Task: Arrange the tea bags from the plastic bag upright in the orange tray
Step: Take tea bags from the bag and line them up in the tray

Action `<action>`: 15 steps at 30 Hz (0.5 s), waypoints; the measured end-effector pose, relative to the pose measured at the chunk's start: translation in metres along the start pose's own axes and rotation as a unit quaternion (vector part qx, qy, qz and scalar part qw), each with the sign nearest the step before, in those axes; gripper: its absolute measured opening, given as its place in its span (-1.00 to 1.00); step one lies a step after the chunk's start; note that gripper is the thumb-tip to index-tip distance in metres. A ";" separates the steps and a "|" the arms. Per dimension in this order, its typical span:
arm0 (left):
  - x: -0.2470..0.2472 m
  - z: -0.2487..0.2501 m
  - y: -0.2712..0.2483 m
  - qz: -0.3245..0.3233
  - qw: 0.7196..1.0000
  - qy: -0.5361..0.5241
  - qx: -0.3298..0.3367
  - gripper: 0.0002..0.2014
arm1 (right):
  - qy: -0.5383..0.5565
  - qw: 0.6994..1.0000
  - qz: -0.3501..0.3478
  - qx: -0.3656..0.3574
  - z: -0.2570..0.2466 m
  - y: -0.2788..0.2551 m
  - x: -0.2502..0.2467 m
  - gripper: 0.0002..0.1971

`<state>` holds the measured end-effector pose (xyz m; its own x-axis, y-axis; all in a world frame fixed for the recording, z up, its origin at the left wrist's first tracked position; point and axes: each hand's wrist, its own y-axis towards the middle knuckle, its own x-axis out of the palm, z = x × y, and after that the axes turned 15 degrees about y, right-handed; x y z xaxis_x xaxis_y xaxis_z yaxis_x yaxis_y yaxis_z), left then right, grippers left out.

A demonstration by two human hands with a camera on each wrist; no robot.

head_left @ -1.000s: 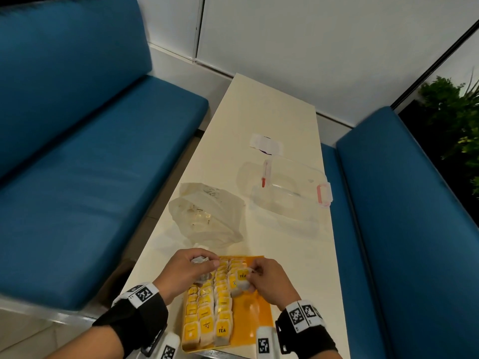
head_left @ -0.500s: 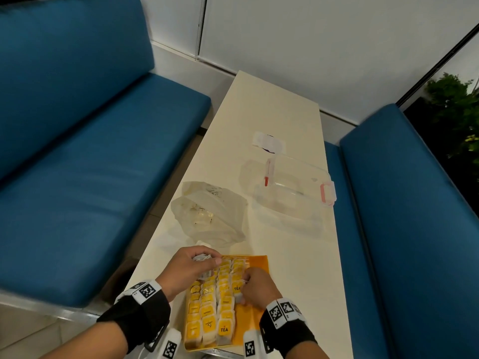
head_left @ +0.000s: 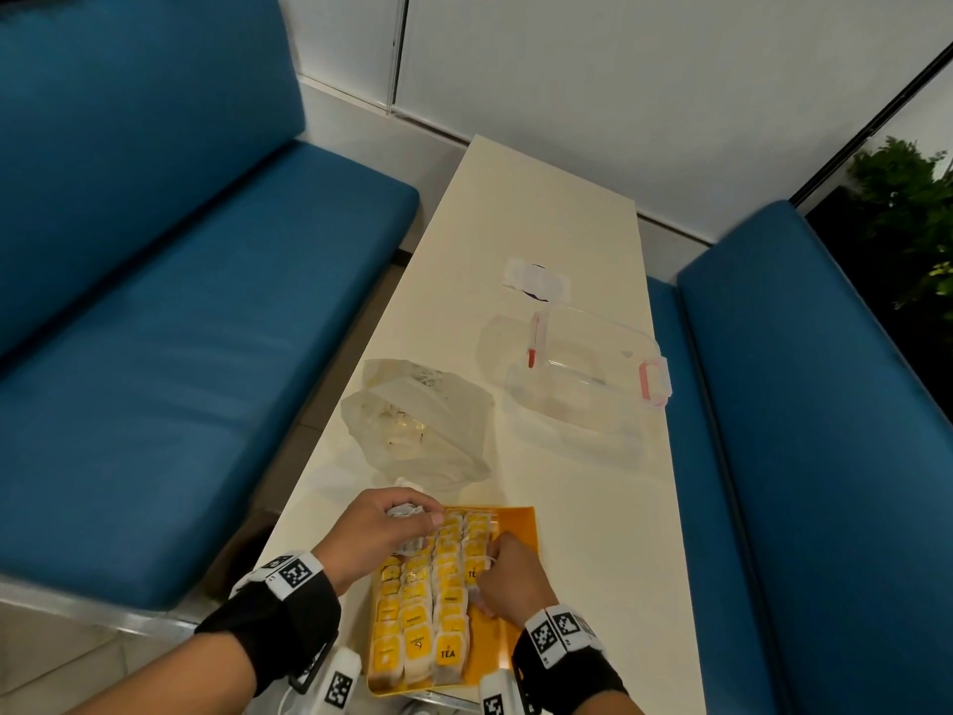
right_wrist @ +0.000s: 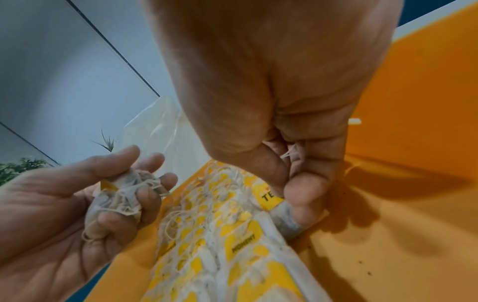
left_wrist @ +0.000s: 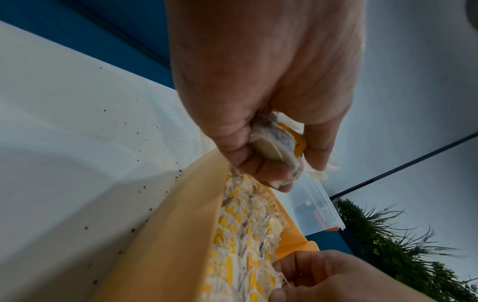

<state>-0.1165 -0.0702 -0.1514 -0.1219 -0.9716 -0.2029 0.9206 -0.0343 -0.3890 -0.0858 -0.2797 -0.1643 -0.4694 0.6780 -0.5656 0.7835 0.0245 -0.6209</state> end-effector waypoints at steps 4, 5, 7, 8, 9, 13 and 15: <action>0.000 0.001 0.000 -0.004 1.000 -0.004 -0.002 -0.89 | 0.000 1.000 0.012 -0.017 0.001 0.000 0.005 -0.62; 0.000 0.001 -0.001 -0.005 1.000 -0.003 -0.003 -0.89 | 0.003 1.000 0.016 -0.020 0.002 0.000 0.006 -0.61; 0.000 0.002 -0.001 -0.006 1.000 0.000 -0.007 -0.89 | 0.008 0.999 0.024 -0.021 0.003 0.000 0.006 -0.62; -0.001 0.002 -0.002 -0.008 1.000 0.001 -0.008 -0.88 | 0.009 0.999 0.030 -0.018 0.003 0.001 0.007 -0.63; -0.001 0.002 -0.001 -0.009 1.000 0.003 -0.009 -0.87 | 0.012 0.999 0.034 -0.018 0.004 0.001 0.007 -0.65; -0.001 0.003 -0.001 -0.015 1.000 0.001 -0.016 -0.86 | 0.025 0.999 0.040 -0.025 0.002 -0.002 0.006 -0.72; -0.001 0.004 -0.001 -0.016 1.000 -0.003 -0.018 -0.84 | 0.032 0.998 0.041 -0.028 0.002 -0.003 0.007 -0.79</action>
<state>-0.1161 -0.0697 -0.1474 -0.1484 -0.9714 -0.1853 0.9026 -0.0565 -0.4267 -0.0922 -0.2763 -0.1671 -0.3777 0.7247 -0.5763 0.8407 0.0075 -0.5415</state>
